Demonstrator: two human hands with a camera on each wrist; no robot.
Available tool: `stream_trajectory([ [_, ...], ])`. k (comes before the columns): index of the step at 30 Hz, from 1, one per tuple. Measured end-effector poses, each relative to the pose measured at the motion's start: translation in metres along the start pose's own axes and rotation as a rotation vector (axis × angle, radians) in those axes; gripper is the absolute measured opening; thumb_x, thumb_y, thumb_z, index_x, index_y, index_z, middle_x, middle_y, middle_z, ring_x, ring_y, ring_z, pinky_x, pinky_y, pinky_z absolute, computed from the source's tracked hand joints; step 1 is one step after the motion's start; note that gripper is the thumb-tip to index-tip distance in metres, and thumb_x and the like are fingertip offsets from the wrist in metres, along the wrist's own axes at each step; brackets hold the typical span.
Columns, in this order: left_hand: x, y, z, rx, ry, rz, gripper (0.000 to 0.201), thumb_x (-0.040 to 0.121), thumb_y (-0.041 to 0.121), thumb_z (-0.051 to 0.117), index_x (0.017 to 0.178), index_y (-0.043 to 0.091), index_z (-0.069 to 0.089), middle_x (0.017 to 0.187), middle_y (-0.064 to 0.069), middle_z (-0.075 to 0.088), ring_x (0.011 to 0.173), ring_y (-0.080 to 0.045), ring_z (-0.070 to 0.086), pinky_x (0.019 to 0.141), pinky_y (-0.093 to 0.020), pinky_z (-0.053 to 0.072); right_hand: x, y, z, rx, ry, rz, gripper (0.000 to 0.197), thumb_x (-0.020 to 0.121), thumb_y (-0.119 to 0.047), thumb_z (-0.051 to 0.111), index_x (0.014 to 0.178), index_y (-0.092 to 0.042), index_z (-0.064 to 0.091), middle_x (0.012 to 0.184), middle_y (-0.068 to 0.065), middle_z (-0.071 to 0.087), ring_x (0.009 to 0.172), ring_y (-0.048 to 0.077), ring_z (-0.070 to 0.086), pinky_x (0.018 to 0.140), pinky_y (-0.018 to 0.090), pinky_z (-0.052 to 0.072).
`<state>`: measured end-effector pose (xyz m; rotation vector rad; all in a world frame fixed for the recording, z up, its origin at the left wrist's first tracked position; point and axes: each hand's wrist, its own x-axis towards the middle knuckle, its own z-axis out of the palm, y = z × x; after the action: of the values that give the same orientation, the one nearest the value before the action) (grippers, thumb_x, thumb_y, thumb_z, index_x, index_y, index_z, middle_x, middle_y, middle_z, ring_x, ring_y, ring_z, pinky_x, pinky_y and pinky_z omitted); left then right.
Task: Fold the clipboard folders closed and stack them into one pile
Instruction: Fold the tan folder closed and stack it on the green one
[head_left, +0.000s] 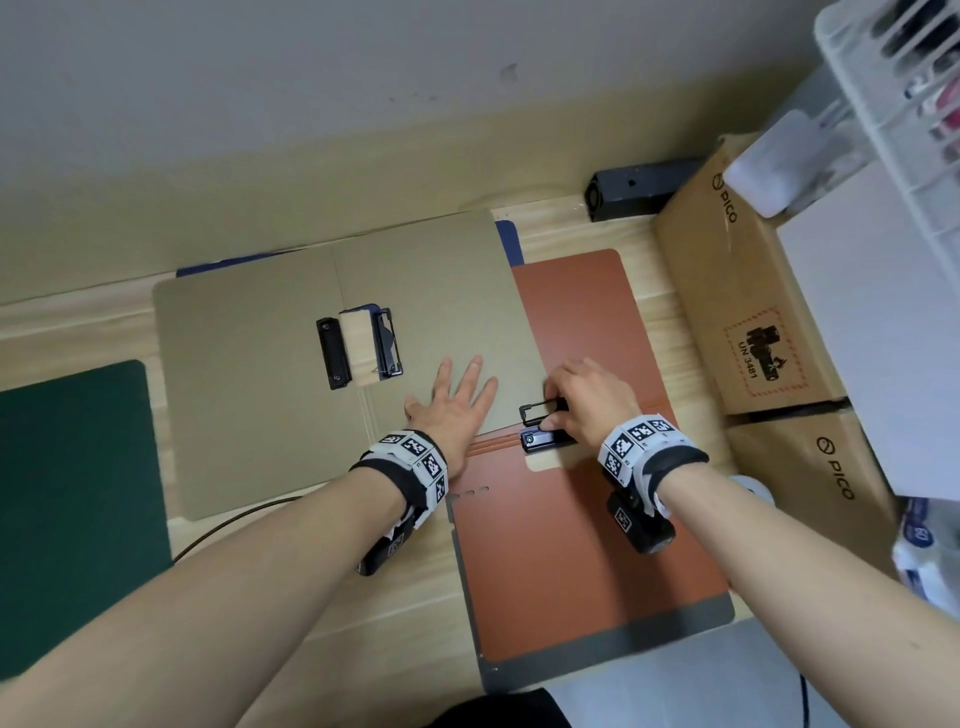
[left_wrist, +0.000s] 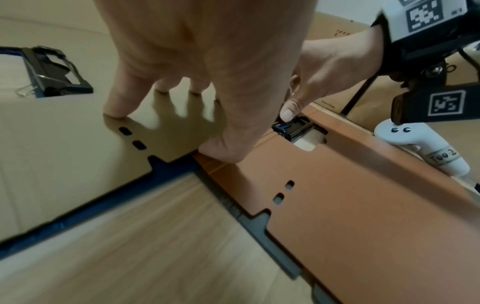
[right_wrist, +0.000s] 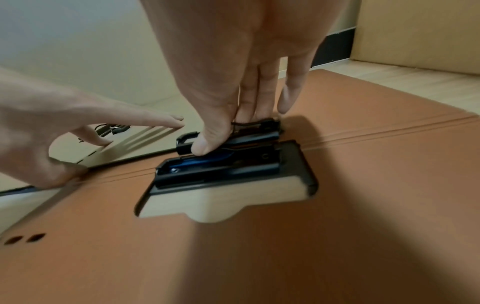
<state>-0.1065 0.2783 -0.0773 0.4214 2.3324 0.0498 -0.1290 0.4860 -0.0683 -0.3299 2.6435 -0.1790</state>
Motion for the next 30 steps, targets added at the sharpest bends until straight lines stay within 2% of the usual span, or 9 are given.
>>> stream_trajectory([
  [8,-0.006,0.007,0.002,-0.011,0.042,-0.024,0.116,0.071,-0.01,0.065,0.154,0.023,-0.008,0.159,-0.005,-0.03,0.148,-0.042,-0.013,0.102,-0.073,0.03,-0.004,-0.003,0.004,-0.003,0.088,-0.024,0.031,0.072,-0.044,0.078,0.088,-0.027,0.058,0.097,-0.011,0.057,0.098,0.014,0.048,0.068,0.028,0.041],
  [12,-0.011,0.012,0.001,-0.041,0.074,-0.049,0.11,0.071,-0.012,0.062,0.154,0.019,-0.003,0.16,-0.01,-0.025,0.148,-0.045,-0.008,0.102,-0.073,0.032,-0.016,-0.001,0.017,-0.002,0.205,-0.013,0.031,0.066,-0.044,0.08,0.081,-0.026,0.06,0.089,-0.009,0.058,0.088,0.018,0.049,0.069,0.03,0.04],
  [15,-0.012,0.014,0.003,-0.05,0.099,-0.059,0.108,0.07,-0.011,0.064,0.153,0.015,0.001,0.161,-0.011,-0.021,0.148,-0.045,-0.006,0.101,-0.072,0.032,-0.02,-0.001,0.02,0.019,0.239,-0.004,0.032,0.066,-0.045,0.079,0.081,-0.025,0.061,0.089,-0.008,0.057,0.087,0.019,0.049,0.069,0.031,0.039],
  [25,-0.014,0.015,0.006,-0.065,0.085,-0.057,0.113,0.068,-0.013,0.068,0.154,0.015,0.0,0.161,-0.011,-0.024,0.148,-0.045,-0.009,0.101,-0.072,0.033,-0.021,0.005,0.016,0.09,0.127,0.033,0.032,0.071,-0.046,0.078,0.087,-0.026,0.059,0.095,-0.009,0.056,0.091,0.017,0.048,0.074,0.034,0.044],
  [27,-0.014,0.014,0.006,-0.073,0.089,-0.057,0.112,0.067,-0.014,0.067,0.153,0.015,0.002,0.161,-0.01,-0.023,0.148,-0.045,-0.009,0.1,-0.073,0.033,-0.019,0.008,0.018,0.198,0.068,0.044,0.031,0.071,-0.043,0.079,0.084,-0.025,0.058,0.095,-0.01,0.056,0.091,0.014,0.044,0.075,0.03,0.04],
  [30,-0.016,0.012,0.007,-0.072,0.1,-0.058,0.111,0.066,-0.016,0.066,0.153,0.016,0.003,0.161,-0.01,-0.021,0.148,-0.045,-0.009,0.099,-0.073,0.034,-0.012,0.01,0.016,0.373,-0.049,0.057,0.022,0.077,-0.034,0.077,0.076,-0.024,0.058,0.09,-0.007,0.057,0.092,0.017,0.045,0.079,0.025,0.026],
])
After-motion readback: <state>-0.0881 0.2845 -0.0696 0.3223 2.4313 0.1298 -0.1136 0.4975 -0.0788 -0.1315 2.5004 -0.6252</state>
